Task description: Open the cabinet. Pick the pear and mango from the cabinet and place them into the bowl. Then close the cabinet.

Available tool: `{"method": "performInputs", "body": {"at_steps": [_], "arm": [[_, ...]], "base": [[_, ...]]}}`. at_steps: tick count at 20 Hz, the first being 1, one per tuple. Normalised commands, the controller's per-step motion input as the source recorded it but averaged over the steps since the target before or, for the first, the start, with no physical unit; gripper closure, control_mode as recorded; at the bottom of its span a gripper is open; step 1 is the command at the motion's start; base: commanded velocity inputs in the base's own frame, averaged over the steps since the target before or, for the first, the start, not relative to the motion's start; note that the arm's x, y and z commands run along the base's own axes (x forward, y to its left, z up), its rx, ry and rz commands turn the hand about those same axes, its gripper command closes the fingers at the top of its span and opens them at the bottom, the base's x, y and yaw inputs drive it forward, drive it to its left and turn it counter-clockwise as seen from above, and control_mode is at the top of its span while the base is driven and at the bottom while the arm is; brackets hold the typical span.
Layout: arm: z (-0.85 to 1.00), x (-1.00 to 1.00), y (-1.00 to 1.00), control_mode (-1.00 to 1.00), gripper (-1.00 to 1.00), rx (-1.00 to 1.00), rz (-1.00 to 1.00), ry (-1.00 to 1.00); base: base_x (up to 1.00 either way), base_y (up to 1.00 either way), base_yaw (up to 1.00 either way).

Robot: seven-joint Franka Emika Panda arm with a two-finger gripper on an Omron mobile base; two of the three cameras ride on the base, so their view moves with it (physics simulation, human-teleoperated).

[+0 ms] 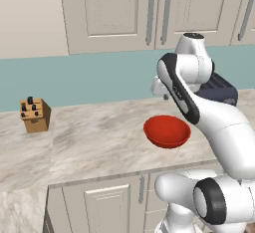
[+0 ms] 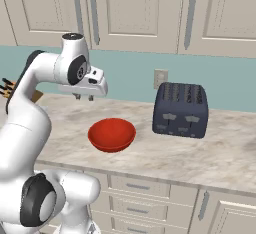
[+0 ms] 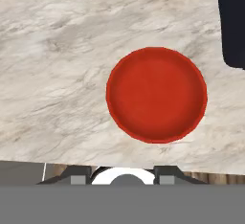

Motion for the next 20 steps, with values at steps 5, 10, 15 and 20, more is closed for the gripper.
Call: {"method": "performInputs", "body": {"at_steps": [5,10,15,20], "arm": [[0.0,-0.17,0.0,-1.0,-1.0,-0.01,-0.02,-0.17],[0.0,-0.46,0.0,-1.0,-1.0,0.0,-0.01,-0.37],[0.16,-0.39,-0.01,-1.0,-1.0,0.0,-0.01,-0.34],[0.57,-0.03,0.0,-1.0,-1.0,-0.03,-0.08,-0.24]], "base": [[0.0,0.0,0.0],[0.0,0.0,0.0],[0.0,0.0,0.0],[0.0,0.0,0.0]]}}
